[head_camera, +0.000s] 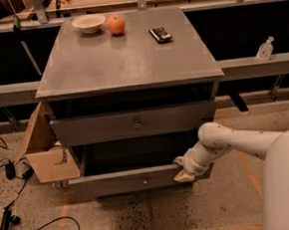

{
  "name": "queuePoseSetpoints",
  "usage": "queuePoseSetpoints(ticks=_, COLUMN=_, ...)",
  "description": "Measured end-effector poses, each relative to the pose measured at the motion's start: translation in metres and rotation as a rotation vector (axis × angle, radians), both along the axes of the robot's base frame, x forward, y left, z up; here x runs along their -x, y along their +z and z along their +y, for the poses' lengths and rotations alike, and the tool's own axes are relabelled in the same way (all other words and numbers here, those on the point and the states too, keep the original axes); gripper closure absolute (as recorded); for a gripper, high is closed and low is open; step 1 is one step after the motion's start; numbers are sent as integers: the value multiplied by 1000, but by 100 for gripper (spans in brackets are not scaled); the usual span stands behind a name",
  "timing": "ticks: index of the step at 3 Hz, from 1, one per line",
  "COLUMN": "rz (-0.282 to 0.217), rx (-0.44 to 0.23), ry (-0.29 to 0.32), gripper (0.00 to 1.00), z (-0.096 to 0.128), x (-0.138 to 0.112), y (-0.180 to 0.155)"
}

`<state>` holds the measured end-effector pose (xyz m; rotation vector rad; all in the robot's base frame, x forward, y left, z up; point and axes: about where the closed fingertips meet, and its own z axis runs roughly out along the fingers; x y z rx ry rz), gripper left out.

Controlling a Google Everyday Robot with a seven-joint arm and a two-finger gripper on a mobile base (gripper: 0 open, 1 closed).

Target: Open middle drawer

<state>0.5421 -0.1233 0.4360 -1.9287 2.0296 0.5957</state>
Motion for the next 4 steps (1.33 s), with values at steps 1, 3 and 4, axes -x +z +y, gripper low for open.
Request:
queuePoseSetpoints(ticks=1, rz=0, rx=0, ry=0, gripper=100, z=0, x=0, y=0)
queuePoseSetpoints(ticks=3, rz=0, rx=0, ry=0, gripper=59, z=0, x=0, y=0)
queuePoseSetpoints(ticks=4, rz=0, rx=0, ry=0, gripper=28, z=0, x=0, y=0)
